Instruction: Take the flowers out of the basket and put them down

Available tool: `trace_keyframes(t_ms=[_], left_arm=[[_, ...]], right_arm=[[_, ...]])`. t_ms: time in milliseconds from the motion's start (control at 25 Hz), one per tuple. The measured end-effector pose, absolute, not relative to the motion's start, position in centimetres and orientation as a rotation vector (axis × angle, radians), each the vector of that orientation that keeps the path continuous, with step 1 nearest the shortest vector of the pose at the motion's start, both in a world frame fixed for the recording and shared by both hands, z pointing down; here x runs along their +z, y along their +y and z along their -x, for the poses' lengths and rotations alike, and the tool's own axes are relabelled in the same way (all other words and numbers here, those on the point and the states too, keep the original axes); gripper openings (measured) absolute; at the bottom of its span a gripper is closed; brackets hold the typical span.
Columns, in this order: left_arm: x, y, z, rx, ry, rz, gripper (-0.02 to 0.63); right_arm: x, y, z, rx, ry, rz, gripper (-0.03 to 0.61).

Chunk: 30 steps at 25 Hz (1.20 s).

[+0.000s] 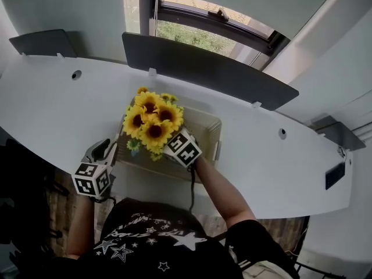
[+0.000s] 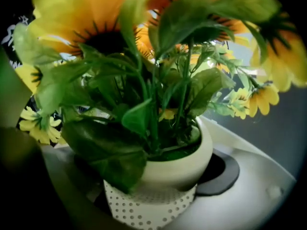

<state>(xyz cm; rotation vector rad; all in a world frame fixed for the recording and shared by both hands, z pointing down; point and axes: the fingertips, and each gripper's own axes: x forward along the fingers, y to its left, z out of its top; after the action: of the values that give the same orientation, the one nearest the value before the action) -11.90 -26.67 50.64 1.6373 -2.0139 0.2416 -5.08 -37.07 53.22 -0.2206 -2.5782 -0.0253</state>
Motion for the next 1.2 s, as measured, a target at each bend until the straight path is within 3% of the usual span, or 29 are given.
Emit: trace_keyframes(t_ms=[480, 1200], left_arm=[[43.0, -25.1, 12.8, 0.134, -2.367, -1.612, 0.097], [41.8, -25.7, 18.1, 0.053, -2.225, -1.848, 0.063]], right_arm=[[47.7, -35.7, 5.0, -0.066, -2.625, 0.384, 0.528], [42.6, -32.2, 7.2, -0.009, -2.731, 0.113, 0.528]])
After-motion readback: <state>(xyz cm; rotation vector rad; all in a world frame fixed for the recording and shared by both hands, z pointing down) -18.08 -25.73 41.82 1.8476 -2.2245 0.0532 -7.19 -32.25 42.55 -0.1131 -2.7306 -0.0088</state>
